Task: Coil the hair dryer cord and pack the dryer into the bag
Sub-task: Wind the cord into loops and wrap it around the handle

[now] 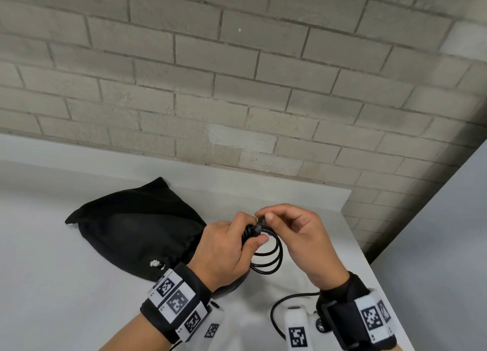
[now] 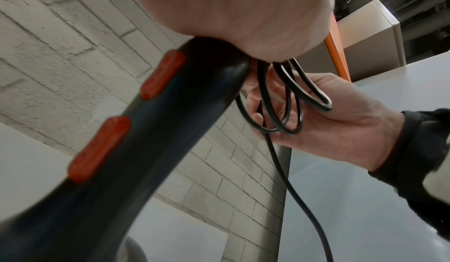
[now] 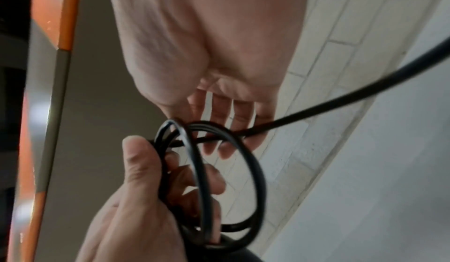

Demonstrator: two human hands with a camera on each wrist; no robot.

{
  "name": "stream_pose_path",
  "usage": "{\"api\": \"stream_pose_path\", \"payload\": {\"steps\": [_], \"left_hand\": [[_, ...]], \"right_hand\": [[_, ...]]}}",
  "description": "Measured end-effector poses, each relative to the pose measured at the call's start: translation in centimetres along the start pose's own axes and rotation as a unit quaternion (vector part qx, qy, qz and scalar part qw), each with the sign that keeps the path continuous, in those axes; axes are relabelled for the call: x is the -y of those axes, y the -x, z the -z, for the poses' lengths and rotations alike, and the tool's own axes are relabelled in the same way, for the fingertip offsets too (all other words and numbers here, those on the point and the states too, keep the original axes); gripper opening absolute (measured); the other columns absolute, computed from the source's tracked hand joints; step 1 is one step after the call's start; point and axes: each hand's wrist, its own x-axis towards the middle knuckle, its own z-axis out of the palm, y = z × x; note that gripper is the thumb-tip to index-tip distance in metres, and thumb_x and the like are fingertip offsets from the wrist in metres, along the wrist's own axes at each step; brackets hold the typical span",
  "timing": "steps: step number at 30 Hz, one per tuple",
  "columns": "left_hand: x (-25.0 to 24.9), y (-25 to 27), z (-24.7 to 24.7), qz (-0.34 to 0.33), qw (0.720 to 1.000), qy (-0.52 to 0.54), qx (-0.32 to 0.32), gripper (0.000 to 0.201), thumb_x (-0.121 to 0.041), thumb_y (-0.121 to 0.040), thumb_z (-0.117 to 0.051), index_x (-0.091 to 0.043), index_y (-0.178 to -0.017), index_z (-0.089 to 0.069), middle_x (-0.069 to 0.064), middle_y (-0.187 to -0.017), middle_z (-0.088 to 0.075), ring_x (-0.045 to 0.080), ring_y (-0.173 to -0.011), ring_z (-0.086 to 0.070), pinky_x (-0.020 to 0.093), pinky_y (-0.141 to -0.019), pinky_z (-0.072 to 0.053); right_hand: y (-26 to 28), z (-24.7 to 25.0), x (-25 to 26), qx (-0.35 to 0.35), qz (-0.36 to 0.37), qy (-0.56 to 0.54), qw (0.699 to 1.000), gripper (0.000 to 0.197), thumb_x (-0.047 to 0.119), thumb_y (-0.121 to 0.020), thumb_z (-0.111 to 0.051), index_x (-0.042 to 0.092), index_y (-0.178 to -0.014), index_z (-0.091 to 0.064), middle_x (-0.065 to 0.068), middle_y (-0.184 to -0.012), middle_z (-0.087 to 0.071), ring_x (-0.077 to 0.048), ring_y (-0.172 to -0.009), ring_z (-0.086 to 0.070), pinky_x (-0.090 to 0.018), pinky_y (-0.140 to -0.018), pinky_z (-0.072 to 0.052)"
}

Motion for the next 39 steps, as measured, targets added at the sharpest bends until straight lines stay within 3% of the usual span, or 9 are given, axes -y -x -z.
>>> {"api": "stream_pose_path", "payload": {"steps": [5, 8, 10, 16, 22, 25, 28, 34, 39], "left_hand": [[0.3, 0.0, -0.1, 0.052, 0.998, 0.036, -0.019, 0.041, -0.06, -0.101, -0.033, -0.021, -0.103, -0.046, -0.005, -0.06, -0.06, 0.015, -0.047, -0.055, 0.026, -0.045, -0.045], [0.1, -0.1, 0.0, 0.047, 0.998, 0.04, -0.014, 0.047, -0.059, -0.101, -0.034, -0.02, -0.125, -0.044, -0.008, -0.061, -0.059, 0.009, -0.047, -0.053, 0.02, -0.049, -0.043], [0.0, -0.1, -0.1, 0.022, 0.999, 0.029, -0.011, 0.046, -0.055, -0.102, -0.035, -0.021, -0.133, -0.044, -0.007, -0.061, -0.063, 0.012, -0.048, -0.058, 0.027, -0.049, -0.05], [-0.1, -0.2, -0.2, -0.011, 0.999, 0.016, -0.03, 0.029, -0.046, -0.104, -0.038, -0.022, -0.112, -0.053, -0.01, -0.061, -0.064, 0.011, -0.049, -0.06, 0.027, -0.048, -0.05], [0.0, -0.2, -0.1, 0.017, 0.999, -0.004, -0.041, 0.031, -0.049, -0.104, -0.036, -0.022, -0.107, -0.052, -0.005, -0.053, -0.055, 0.014, -0.042, -0.053, 0.029, -0.041, -0.045], [0.2, -0.5, 0.0, 0.038, 0.999, -0.017, -0.035, 0.03, -0.05, -0.103, -0.035, -0.024, -0.106, -0.051, -0.007, -0.053, -0.054, 0.013, -0.042, -0.052, 0.029, -0.04, -0.044], [0.2, -0.4, 0.1, 0.046, 0.998, -0.016, -0.029, 0.03, -0.051, -0.103, -0.035, -0.025, -0.108, -0.051, -0.008, -0.056, -0.056, 0.01, -0.044, -0.051, 0.03, -0.042, -0.044], [-0.4, 0.0, -0.2, 0.067, 0.997, 0.007, -0.031, 0.035, -0.055, -0.102, -0.034, -0.028, -0.115, -0.051, -0.014, -0.072, -0.062, 0.007, -0.057, -0.057, 0.033, -0.047, -0.049], [-0.4, 0.1, -0.3, 0.076, 0.994, 0.069, -0.043, 0.038, -0.055, -0.1, -0.04, -0.036, -0.133, -0.043, -0.012, -0.118, -0.063, 0.001, -0.094, -0.064, 0.031, -0.069, -0.058]], "right_hand": [[1.3, 0.3, -0.9, 0.051, 0.027, 0.017, 0.998, 0.027, 0.015, -0.088, -0.068, 0.017, -0.115, -0.071, -0.004, -0.113, -0.067, -0.025, -0.106, -0.066, -0.03, -0.089, -0.052], [1.5, 0.3, -1.1, 0.051, 0.025, 0.036, 0.998, 0.033, 0.002, -0.089, -0.066, 0.023, -0.114, -0.072, -0.004, -0.107, -0.069, -0.022, -0.095, -0.068, -0.032, -0.085, -0.052], [1.4, 0.2, -0.9, 0.048, 0.02, 0.034, 0.998, 0.034, -0.003, -0.09, -0.062, 0.023, -0.11, -0.073, -0.005, -0.099, -0.07, -0.018, -0.083, -0.068, -0.029, -0.078, -0.053], [1.2, -0.6, -0.3, 0.046, -0.021, -0.008, 0.999, 0.018, -0.002, -0.091, -0.062, 0.004, -0.105, -0.071, -0.001, -0.077, -0.072, -0.015, -0.068, -0.066, -0.026, -0.069, -0.053], [1.7, -0.8, -0.3, 0.051, -0.055, -0.057, 0.996, 0.035, 0.005, -0.08, -0.075, 0.015, -0.113, -0.067, -0.014, -0.088, -0.072, -0.024, -0.075, -0.068, -0.037, -0.077, -0.057], [2.1, -1.0, -0.7, 0.031, -0.041, 0.005, 0.999, 0.045, -0.004, -0.072, -0.08, 0.018, -0.108, -0.066, -0.002, -0.088, -0.071, -0.019, -0.084, -0.068, -0.042, -0.085, -0.057], [2.6, -1.6, -0.4, 0.002, -0.025, 0.06, 0.998, 0.041, -0.002, -0.076, -0.077, 0.023, -0.105, -0.064, 0.004, -0.089, -0.072, -0.014, -0.087, -0.069, -0.034, -0.085, -0.056], [3.0, -1.5, 0.3, -0.004, -0.027, 0.073, 0.997, 0.047, 0.001, -0.08, -0.076, 0.028, -0.114, -0.059, -0.002, -0.084, -0.073, -0.017, -0.085, -0.071, -0.03, -0.083, -0.056], [3.2, -1.5, 0.3, -0.003, -0.022, 0.08, 0.997, 0.05, 0.003, -0.081, -0.076, 0.03, -0.117, -0.056, -0.011, -0.084, -0.072, -0.018, -0.085, -0.071, -0.026, -0.082, -0.055]]}}
